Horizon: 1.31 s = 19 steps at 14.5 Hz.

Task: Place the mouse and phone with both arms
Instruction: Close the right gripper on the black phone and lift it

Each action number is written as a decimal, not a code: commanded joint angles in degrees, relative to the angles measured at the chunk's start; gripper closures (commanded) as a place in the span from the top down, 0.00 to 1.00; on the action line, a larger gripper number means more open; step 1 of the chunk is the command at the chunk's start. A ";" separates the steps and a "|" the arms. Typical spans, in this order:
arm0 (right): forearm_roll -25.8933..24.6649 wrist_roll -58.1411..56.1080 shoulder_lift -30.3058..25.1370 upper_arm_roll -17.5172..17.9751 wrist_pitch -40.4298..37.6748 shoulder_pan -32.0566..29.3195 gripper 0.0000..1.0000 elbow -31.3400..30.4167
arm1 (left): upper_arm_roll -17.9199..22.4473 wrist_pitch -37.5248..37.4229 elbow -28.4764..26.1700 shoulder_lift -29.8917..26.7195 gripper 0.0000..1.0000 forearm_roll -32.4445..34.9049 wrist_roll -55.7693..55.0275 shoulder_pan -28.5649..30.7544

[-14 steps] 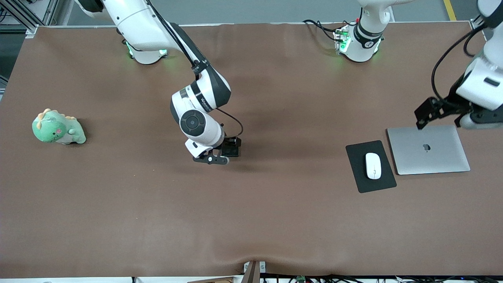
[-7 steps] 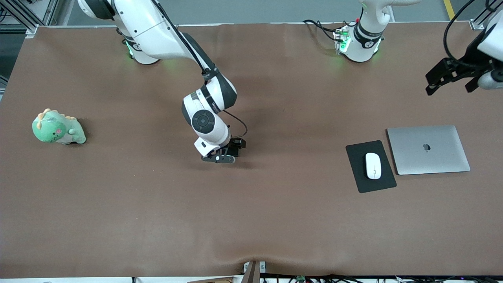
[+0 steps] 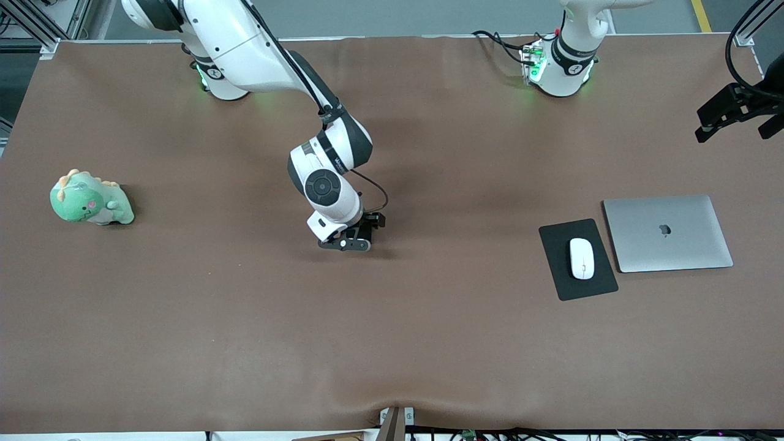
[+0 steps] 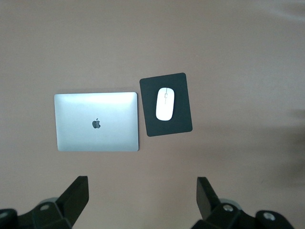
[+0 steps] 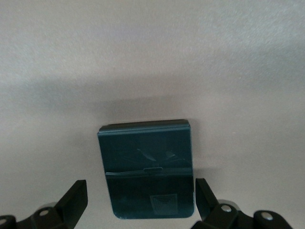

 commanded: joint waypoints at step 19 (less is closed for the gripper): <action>-6.11 3.25 -0.66 -0.72 -3.27 -0.34 0.00 1.44 | -1.30 -0.03 -0.14 2.14 1.00 -1.81 -0.30 -0.68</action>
